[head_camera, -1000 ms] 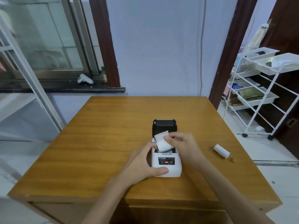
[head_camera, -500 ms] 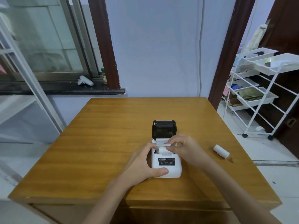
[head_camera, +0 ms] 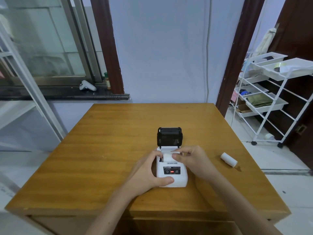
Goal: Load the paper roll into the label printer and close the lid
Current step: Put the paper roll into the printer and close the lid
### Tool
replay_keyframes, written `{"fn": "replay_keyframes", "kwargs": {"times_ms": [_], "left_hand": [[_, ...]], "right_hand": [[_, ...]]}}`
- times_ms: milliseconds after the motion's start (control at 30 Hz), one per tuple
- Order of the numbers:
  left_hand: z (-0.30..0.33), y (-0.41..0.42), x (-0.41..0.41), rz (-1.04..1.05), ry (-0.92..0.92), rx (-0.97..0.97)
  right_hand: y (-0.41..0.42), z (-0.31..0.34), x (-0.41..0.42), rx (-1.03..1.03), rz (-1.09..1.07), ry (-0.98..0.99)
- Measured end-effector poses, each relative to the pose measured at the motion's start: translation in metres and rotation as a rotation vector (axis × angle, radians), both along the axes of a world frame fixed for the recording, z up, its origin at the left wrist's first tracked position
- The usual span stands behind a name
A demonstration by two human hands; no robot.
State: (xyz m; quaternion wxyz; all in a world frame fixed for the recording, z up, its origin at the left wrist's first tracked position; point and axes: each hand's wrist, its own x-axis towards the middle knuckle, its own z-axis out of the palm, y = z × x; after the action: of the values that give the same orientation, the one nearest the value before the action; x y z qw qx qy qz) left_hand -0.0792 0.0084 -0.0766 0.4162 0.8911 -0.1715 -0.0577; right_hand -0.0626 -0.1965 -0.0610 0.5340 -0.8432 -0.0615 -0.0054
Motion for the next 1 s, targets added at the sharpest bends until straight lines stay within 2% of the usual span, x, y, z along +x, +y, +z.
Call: {"fn": "replay_keyframes", "kwargs": {"times_ms": [367, 600, 1000], "left_hand": [[-0.0018, -0.0005, 0.0004, 0.008, -0.001, 0.023], [-0.0029, -0.0009, 0.0006, 0.004, -0.009, 0.020], [-0.0008, -0.0003, -0.0008, -0.022, -0.019, -0.011]], "right_hand": [[0.0078, 0.0000, 0.0031, -0.055, -0.082, 0.012], [0.0037, 0.0009, 0.0041, -0.063, -0.036, 0.020], [0.0027, -0.0020, 0.0041, 0.013, -0.049, 0.051]]}}
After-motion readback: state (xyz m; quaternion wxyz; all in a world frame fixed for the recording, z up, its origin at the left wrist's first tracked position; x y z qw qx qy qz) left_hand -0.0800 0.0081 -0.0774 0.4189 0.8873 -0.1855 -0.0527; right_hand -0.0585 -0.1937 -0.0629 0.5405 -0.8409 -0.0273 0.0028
